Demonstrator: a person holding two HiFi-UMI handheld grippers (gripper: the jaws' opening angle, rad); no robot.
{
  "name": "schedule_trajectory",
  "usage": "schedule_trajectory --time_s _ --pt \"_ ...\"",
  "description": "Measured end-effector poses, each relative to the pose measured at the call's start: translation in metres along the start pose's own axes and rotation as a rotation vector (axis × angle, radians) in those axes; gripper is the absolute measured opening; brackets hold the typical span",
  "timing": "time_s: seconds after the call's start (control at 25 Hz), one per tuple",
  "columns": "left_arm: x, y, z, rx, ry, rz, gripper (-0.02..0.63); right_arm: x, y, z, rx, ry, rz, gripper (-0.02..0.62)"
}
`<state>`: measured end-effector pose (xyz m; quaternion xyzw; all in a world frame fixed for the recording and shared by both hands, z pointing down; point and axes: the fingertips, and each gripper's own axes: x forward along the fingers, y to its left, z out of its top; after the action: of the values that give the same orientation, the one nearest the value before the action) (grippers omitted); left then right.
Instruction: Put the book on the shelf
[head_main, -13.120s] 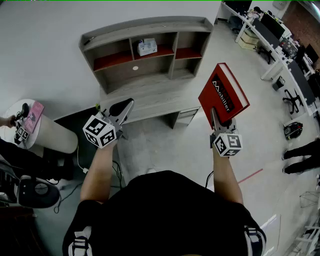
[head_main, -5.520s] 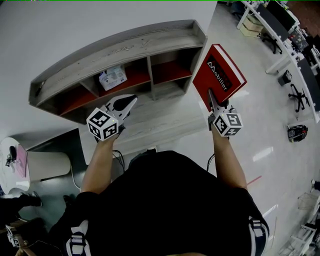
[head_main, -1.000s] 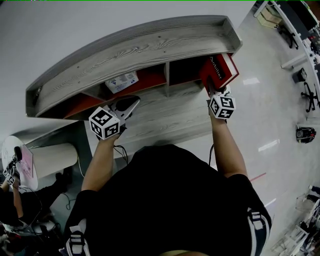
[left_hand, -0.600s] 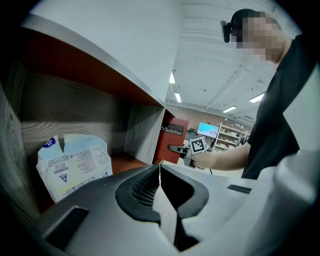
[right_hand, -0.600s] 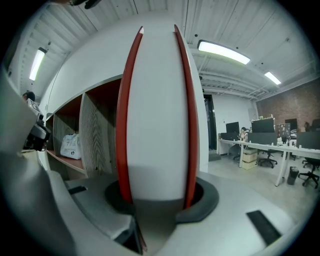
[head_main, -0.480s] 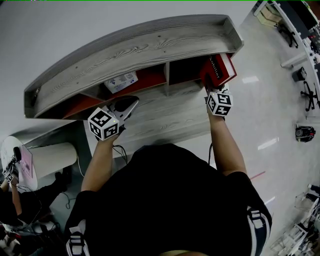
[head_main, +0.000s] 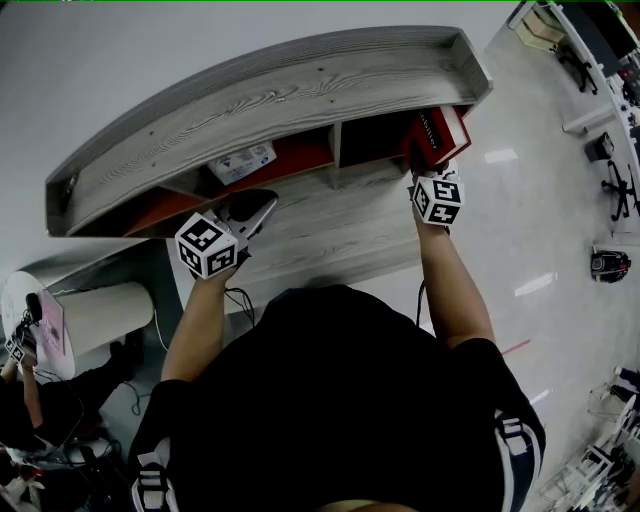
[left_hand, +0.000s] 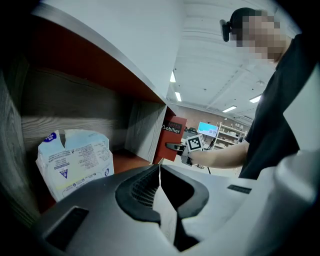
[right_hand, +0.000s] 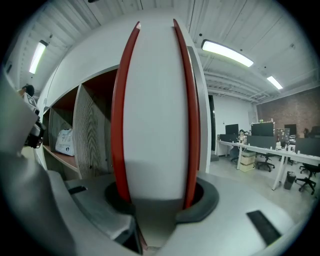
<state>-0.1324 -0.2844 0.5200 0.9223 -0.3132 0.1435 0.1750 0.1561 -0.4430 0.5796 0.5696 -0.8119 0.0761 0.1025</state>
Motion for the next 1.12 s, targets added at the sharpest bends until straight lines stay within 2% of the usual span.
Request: schedule_trajectory --time_s 1.12 --pt "0.004 0.011 -0.012 -0.028 0.020 0.003 0.023 0.032 0.000 0.008 0.000 -0.011 -0.008 0.166"
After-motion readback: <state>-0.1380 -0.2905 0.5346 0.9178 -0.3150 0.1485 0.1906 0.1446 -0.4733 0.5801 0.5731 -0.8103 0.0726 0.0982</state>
